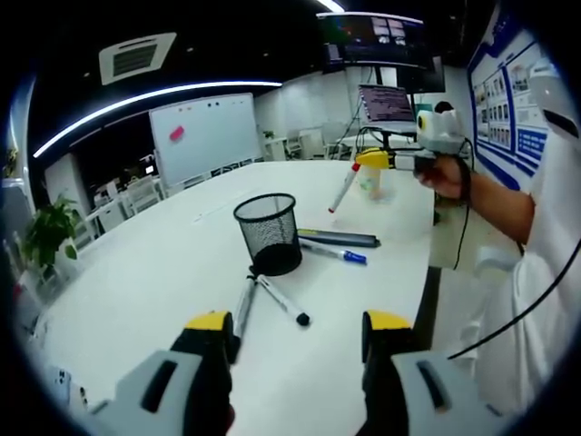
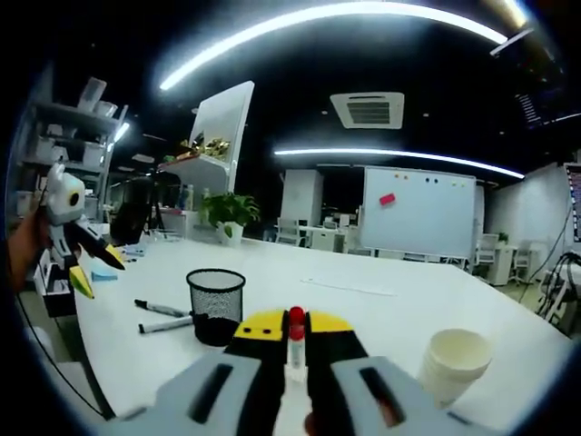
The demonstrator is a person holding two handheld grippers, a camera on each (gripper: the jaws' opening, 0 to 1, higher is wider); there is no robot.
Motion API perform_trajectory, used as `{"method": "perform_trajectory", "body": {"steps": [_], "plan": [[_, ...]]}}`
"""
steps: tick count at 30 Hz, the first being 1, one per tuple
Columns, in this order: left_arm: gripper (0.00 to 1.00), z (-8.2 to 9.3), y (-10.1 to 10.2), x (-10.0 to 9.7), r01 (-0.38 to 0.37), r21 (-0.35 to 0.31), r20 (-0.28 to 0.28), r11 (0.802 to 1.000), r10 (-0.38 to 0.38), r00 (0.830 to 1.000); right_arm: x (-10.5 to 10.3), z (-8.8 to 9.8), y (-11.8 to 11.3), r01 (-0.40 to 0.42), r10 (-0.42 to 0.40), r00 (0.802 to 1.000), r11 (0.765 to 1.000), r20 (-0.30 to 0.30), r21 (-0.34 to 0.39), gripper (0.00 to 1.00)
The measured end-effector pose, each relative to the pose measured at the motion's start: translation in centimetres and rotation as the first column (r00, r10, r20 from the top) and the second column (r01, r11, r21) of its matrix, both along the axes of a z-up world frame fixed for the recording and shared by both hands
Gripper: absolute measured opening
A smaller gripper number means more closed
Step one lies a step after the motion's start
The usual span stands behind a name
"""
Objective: Place the scattered laser pointers and whiteboard markers into the pen holder and stack the scattered paper cups together
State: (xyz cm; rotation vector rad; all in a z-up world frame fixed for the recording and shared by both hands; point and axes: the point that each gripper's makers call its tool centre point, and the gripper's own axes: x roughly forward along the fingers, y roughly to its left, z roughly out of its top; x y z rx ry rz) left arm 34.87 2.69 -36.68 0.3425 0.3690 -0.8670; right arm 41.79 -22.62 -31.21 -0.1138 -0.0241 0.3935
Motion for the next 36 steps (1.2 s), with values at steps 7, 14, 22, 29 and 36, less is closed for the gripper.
{"method": "perform_trajectory", "body": {"steps": [7,14,22,29,36], "plan": [[0.58,0.0,0.2,0.1,-0.003,-0.001,0.001,1.000,0.003,1.000,0.2,0.5,0.3,-0.004,0.004,1.000,1.000,0.007,-0.005,0.08],[0.58,0.1,0.3,0.1,-0.004,-0.002,0.002,1.000,0.004,1.000,0.3,0.9,0.5,-0.009,0.010,1.000,1.000,0.015,-0.012,0.08],[0.58,0.0,0.3,0.2,-0.003,-0.002,0.003,1.000,0.003,1.000,0.4,1.2,0.6,-0.012,0.012,1.000,1.000,0.019,-0.020,0.08],[0.58,0.1,0.3,0.1,-0.002,-0.003,0.002,1.000,0.002,1.000,0.4,1.2,0.6,-0.013,0.013,1.000,1.000,0.021,-0.017,0.08],[0.58,-0.2,0.4,0.1,-0.008,-0.002,-0.002,1.000,0.008,1.000,0.5,1.3,0.7,-0.014,0.014,1.000,1.000,0.021,-0.015,0.08]]}}
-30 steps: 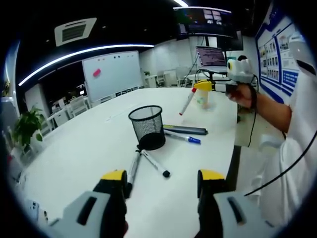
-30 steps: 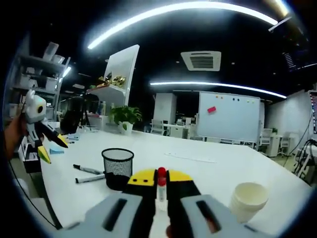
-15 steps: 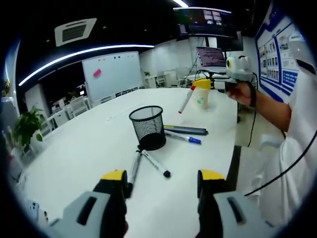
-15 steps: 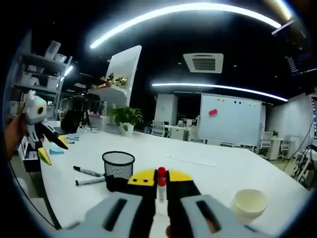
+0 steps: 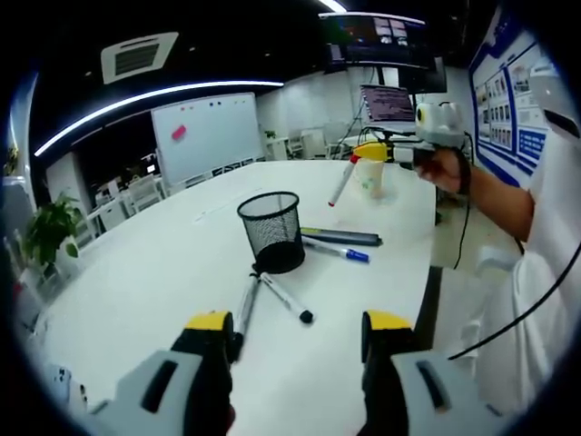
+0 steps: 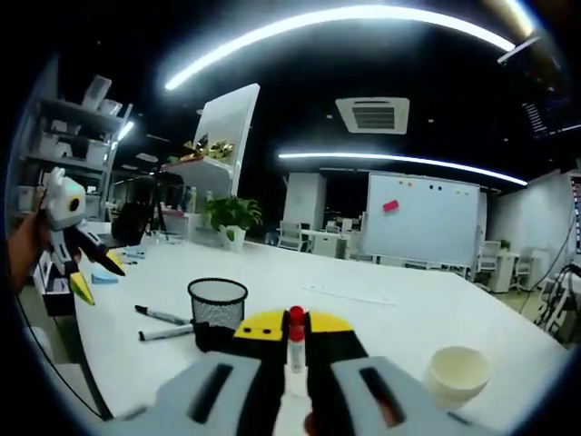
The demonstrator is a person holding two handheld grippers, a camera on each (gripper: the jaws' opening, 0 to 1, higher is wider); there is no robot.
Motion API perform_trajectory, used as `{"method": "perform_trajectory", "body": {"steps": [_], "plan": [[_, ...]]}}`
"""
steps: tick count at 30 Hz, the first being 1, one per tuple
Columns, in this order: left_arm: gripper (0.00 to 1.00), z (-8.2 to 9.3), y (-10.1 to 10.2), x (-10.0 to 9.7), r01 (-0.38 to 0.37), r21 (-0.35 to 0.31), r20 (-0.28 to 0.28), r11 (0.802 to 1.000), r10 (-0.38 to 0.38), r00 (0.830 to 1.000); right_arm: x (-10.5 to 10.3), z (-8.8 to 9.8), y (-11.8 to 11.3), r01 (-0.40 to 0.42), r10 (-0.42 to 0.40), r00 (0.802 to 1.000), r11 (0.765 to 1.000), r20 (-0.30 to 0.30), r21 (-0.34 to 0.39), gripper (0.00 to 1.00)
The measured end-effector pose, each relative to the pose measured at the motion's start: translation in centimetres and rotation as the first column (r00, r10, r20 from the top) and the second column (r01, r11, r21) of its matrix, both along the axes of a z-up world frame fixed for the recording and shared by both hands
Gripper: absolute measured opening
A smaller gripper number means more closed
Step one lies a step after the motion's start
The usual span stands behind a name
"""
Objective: Place the scattered laser pointers and whiteboard markers into the pen holder and stack the scattered paper cups together
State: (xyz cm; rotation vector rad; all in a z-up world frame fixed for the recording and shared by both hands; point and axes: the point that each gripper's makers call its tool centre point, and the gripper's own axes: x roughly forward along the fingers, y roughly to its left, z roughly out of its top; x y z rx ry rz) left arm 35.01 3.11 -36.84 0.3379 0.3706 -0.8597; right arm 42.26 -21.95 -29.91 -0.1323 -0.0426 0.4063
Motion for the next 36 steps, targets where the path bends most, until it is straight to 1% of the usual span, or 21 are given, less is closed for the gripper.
{"method": "perform_trajectory", "body": {"steps": [10,33,36], "plan": [[0.58,-0.2,0.0,0.0,0.002,-0.004,-0.005,1.000,-0.002,1.000,0.2,0.2,0.1,0.003,-0.003,1.000,1.000,0.003,0.005,0.08],[0.57,-0.4,0.0,-0.2,0.003,-0.006,-0.008,1.000,-0.003,1.000,0.4,1.8,1.6,-0.027,0.027,0.999,1.000,0.034,0.010,0.08],[0.57,-0.5,-0.1,-0.2,0.004,-0.004,-0.010,1.000,-0.004,1.000,0.3,2.3,2.0,-0.034,0.033,0.998,0.999,0.045,0.012,0.08]]}}
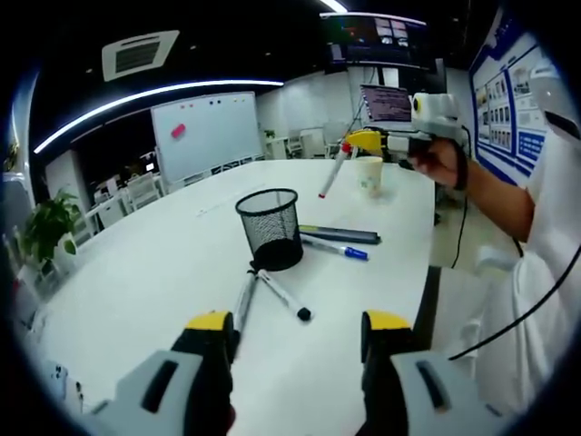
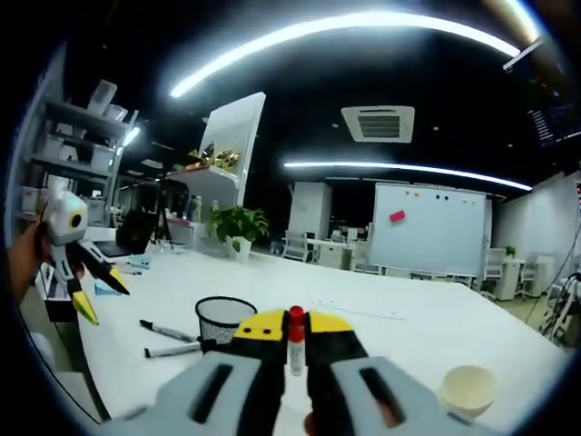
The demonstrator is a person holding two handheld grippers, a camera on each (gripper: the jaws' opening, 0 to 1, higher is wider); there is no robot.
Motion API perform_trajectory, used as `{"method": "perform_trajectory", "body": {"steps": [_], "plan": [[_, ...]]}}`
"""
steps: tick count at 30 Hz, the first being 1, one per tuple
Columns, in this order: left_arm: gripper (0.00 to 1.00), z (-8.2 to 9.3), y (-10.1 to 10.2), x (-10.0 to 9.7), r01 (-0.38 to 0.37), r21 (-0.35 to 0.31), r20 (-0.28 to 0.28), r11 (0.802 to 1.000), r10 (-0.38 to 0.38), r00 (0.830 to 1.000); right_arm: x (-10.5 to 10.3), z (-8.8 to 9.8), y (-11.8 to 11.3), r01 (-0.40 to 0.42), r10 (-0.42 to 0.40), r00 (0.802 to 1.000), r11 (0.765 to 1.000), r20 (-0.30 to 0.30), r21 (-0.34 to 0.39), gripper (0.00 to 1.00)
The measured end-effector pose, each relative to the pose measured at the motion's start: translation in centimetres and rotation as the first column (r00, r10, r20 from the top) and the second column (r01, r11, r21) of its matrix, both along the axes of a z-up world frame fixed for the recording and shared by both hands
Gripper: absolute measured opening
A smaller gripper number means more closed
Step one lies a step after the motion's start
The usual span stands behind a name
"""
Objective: Place the scattered laser pointers and whiteboard markers into the pen holder and stack the scattered paper cups together
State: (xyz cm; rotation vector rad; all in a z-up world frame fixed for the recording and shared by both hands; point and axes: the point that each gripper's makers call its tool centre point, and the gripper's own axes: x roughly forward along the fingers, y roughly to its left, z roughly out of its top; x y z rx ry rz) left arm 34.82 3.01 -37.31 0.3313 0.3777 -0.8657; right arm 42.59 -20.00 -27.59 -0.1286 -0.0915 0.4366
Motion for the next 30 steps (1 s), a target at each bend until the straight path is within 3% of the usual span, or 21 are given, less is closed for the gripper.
{"method": "perform_trajectory", "body": {"steps": [30], "plan": [[0.57,0.2,-0.2,0.2,0.007,0.000,0.003,1.000,-0.007,1.000,0.2,2.8,2.1,-0.047,0.047,0.997,0.999,0.057,-0.006,0.08]]}}
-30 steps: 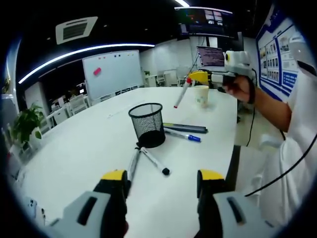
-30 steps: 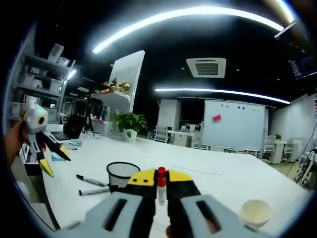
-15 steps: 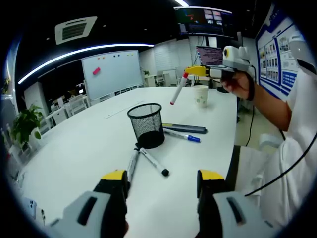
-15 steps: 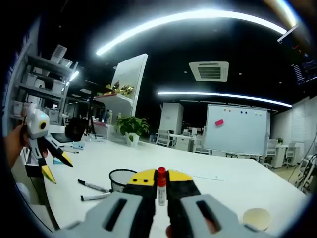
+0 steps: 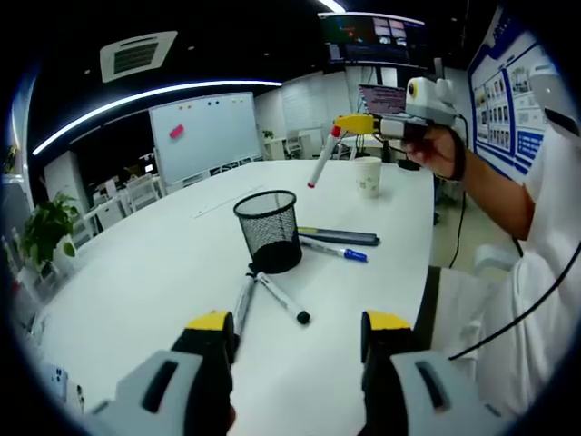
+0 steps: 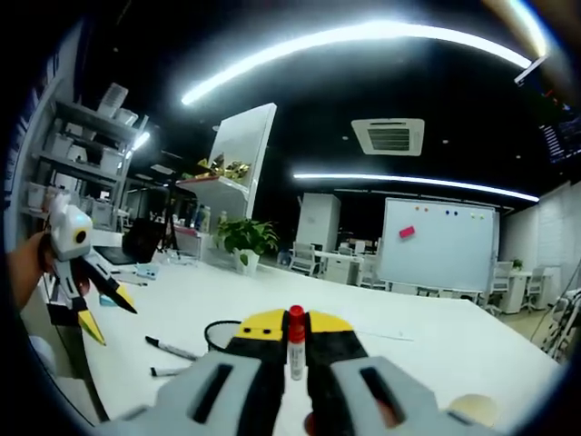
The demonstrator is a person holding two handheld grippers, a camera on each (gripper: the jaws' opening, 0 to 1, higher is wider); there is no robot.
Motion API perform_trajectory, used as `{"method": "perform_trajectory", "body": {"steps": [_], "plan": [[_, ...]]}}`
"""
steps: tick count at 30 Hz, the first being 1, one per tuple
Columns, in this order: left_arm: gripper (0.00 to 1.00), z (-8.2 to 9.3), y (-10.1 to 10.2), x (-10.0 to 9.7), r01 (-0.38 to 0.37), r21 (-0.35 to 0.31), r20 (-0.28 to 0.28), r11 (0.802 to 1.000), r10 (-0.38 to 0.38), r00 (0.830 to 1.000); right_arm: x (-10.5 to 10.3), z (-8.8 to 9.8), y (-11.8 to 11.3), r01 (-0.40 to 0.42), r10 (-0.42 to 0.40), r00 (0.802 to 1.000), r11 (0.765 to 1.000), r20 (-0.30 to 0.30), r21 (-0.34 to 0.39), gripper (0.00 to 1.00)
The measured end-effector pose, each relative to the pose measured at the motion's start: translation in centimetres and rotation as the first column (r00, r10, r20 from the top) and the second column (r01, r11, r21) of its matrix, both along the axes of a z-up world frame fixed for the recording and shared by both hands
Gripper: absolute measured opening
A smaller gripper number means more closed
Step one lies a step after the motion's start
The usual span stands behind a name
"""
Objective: Place the scattered laser pointers and whiteboard markers into the pen holder and stack the scattered paper cups together
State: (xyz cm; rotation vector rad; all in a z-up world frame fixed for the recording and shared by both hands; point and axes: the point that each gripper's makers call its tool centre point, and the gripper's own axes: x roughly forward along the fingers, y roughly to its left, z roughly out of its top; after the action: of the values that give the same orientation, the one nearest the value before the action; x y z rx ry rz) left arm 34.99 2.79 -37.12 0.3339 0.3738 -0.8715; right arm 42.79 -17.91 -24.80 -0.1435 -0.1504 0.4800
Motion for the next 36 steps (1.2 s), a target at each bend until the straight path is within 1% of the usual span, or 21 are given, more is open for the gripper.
{"method": "perform_trajectory", "body": {"steps": [27,36], "plan": [[0.57,0.1,0.1,0.2,-0.002,0.009,0.000,1.000,0.002,1.000,0.1,2.2,1.8,-0.042,0.042,0.998,0.999,0.050,0.002,0.08],[0.57,-0.1,0.2,0.2,-0.006,0.006,-0.006,1.000,0.006,1.000,0.2,2.0,2.8,-0.061,0.062,0.997,0.998,0.053,-0.015,0.08]]}}
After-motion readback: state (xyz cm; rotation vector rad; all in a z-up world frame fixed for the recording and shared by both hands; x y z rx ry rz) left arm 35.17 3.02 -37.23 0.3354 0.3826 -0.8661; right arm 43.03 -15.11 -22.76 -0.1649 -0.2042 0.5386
